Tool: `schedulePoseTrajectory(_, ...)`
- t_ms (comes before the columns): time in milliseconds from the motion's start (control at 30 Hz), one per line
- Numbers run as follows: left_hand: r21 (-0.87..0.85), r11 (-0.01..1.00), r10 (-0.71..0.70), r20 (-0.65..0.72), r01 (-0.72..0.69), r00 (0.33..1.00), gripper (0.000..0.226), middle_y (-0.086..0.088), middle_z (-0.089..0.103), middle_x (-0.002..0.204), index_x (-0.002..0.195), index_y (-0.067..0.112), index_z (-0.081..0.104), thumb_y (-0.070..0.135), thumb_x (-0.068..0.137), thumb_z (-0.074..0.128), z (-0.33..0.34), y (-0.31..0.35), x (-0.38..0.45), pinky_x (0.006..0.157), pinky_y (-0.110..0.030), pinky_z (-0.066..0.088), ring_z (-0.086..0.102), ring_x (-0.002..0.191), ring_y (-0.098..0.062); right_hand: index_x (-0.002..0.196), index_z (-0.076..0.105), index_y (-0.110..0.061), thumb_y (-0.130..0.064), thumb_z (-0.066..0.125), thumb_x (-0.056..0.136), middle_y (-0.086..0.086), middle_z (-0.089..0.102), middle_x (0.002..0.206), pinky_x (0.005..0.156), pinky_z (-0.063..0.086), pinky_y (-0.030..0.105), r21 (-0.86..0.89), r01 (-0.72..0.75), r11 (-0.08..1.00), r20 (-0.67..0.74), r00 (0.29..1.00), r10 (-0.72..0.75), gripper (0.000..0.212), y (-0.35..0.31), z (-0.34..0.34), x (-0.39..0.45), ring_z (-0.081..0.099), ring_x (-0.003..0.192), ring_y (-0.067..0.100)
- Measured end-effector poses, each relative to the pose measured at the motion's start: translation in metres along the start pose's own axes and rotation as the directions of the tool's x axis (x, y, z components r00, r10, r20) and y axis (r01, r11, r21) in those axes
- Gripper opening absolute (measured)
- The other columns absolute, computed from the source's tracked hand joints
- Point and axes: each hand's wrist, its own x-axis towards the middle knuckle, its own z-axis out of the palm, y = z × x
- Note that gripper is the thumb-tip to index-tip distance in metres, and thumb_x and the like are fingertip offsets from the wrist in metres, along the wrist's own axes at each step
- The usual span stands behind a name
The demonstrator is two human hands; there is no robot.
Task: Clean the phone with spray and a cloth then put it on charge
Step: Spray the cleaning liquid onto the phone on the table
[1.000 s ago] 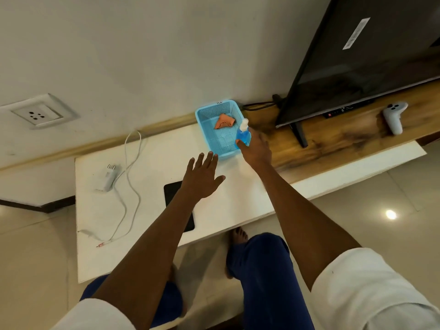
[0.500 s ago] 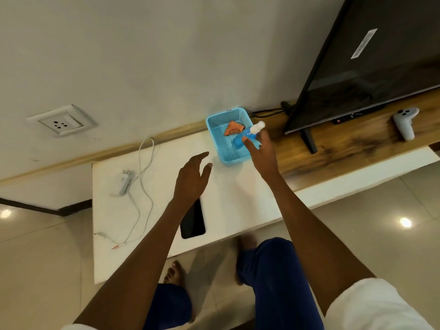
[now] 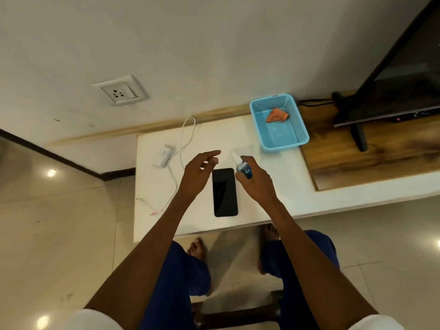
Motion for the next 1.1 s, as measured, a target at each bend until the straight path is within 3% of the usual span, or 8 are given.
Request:
schedulePoseTrajectory(100, 0.039, 0.999, 0.015, 0.043, -0.017, 0.999, 0.024, 0.019, 0.065, 0.114, 0.120, 0.034, 0.069, 0.031, 0.099, 0.057, 0.003, 0.000, 0.006, 0.084, -0.014, 0.047, 0.064, 0.097, -0.005, 0.126, 0.041, -0.041, -0.080, 0.033, 0.087, -0.011, 0.065, 0.109, 0.083, 0.056, 0.032, -0.036, 0.011, 0.999, 0.011, 1.000, -0.010, 0.057, 0.004, 0.006, -0.001, 0.068, 0.093, 0.016)
schedulePoseTrajectory(267, 0.085, 0.995, 0.047, 0.101, -0.056, 0.994, 0.018, 0.027, 0.065, 0.100, 0.106, 0.035, 0.075, 0.034, 0.097, 0.060, 0.012, 0.000, 0.021, 0.075, -0.006, 0.041, 0.060, 0.090, 0.003, 0.141, 0.046, -0.031, -0.059, 0.041, 0.098, -0.006, 0.063, 0.130, 0.098, 0.054, 0.039, 0.010, 0.070, 0.998, -0.008, 0.998, -0.070, 0.052, 0.019, 0.014, -0.002, 0.064, 0.112, 0.017)
schedulePoseTrajectory(367, 0.076, 0.994, 0.072, 0.138, -0.083, 0.988, 0.014, 0.033, 0.065, 0.092, 0.102, 0.034, 0.075, 0.028, 0.094, 0.066, 0.017, 0.002, 0.030, 0.069, -0.005, 0.039, 0.059, 0.083, 0.007, 0.139, 0.045, -0.028, -0.058, 0.040, 0.098, -0.004, 0.065, 0.126, 0.094, 0.055, 0.037, 0.033, 0.073, 0.997, -0.016, 0.997, -0.072, 0.052, 0.022, 0.013, 0.006, 0.066, 0.107, 0.017)
schedulePoseTrajectory(567, 0.117, 0.989, 0.070, 0.197, -0.094, 0.978, 0.011, 0.021, 0.069, 0.092, 0.089, 0.032, 0.075, 0.025, 0.093, 0.066, 0.018, 0.011, 0.049, 0.069, -0.004, 0.038, 0.057, 0.080, 0.009, 0.129, 0.050, -0.034, -0.064, 0.035, 0.098, -0.016, 0.066, 0.103, 0.077, 0.051, 0.024, -0.033, 0.126, 0.991, -0.043, 0.991, -0.127, 0.046, 0.026, 0.007, 0.021, 0.062, 0.084, 0.005)
schedulePoseTrajectory(667, 0.158, 0.985, 0.027, 0.233, -0.065, 0.972, 0.008, 0.019, 0.069, 0.092, 0.087, 0.030, 0.072, 0.027, 0.092, 0.067, 0.019, 0.010, 0.057, 0.067, -0.004, 0.037, 0.056, 0.076, 0.009, 0.122, 0.056, -0.026, -0.055, 0.040, 0.101, -0.015, 0.064, 0.094, 0.072, 0.046, 0.020, 0.005, 0.161, 0.987, -0.032, 0.986, -0.161, 0.039, 0.028, 0.008, 0.027, 0.059, 0.075, 0.003)
schedulePoseTrajectory(900, 0.158, 0.981, 0.074, 0.250, -0.116, 0.965, 0.016, 0.016, 0.067, 0.095, 0.103, 0.023, 0.077, 0.024, 0.095, 0.064, 0.024, 0.017, 0.062, 0.070, -0.004, 0.037, 0.056, 0.082, 0.010, 0.111, 0.057, -0.023, -0.048, 0.038, 0.104, -0.019, 0.053, 0.077, 0.060, 0.037, 0.013, -0.061, 0.234, 0.970, -0.111, 0.965, -0.239, 0.032, 0.019, 0.005, 0.034, 0.052, 0.062, 0.002)
schedulePoseTrajectory(1033, 0.097, 0.992, 0.049, 0.259, -0.076, 0.965, 0.017, 0.010, 0.071, 0.099, 0.106, 0.026, 0.077, 0.027, 0.093, 0.066, 0.025, 0.015, 0.065, 0.075, -0.009, 0.040, 0.062, 0.093, -0.007, 0.116, 0.058, -0.022, -0.055, 0.034, 0.102, -0.018, 0.060, 0.086, 0.063, 0.038, 0.010, -0.056, 0.229, 0.972, -0.117, 0.965, -0.234, 0.043, 0.019, 0.003, 0.035, 0.057, 0.071, 0.002)
schedulePoseTrajectory(1100, 0.072, 0.996, 0.040, 0.261, -0.061, 0.964, 0.016, 0.009, 0.071, 0.099, 0.105, 0.030, 0.077, 0.029, 0.092, 0.067, 0.026, 0.015, 0.066, 0.078, -0.011, 0.042, 0.064, 0.095, -0.010, 0.118, 0.057, -0.024, -0.053, 0.035, 0.103, -0.016, 0.062, 0.086, 0.064, 0.046, 0.018, -0.049, 0.233, 0.971, -0.117, 0.964, -0.237, 0.040, 0.020, 0.002, 0.036, 0.062, 0.072, 0.007)
